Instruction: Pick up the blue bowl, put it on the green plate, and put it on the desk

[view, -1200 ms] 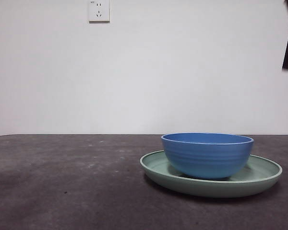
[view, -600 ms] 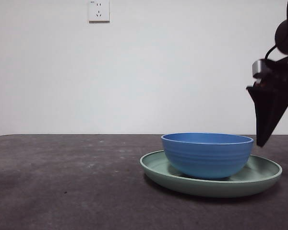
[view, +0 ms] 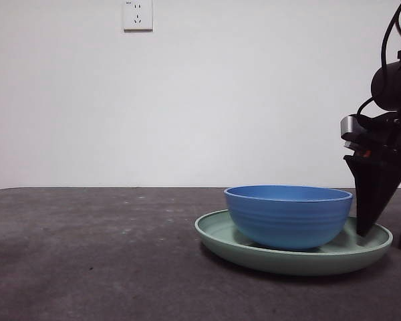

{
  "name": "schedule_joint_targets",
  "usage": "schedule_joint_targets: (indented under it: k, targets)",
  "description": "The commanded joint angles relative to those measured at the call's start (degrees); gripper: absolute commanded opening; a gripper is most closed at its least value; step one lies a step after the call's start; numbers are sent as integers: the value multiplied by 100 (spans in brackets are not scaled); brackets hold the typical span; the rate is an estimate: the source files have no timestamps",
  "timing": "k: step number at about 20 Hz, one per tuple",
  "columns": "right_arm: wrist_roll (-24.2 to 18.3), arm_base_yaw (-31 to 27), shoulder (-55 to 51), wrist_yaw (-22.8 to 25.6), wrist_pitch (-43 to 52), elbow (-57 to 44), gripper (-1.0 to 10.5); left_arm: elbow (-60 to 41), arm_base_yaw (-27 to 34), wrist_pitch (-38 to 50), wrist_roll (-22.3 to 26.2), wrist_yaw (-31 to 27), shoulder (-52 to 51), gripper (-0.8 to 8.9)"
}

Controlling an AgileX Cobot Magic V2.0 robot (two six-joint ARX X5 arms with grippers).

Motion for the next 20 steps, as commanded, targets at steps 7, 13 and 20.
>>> schedule_joint_targets:
  k: [7, 13, 20]
  targets:
    - [-46, 101, 245, -249, 166, 70, 14, 306, -22, 13, -20, 17, 0, 532]
    - [129, 192, 232, -262, -35, 511, 14, 341, -22, 13, -13, 17, 0, 532]
    - [671, 990, 264, -422, -105, 1185, 14, 341, -22, 26, -11, 15, 0, 532]
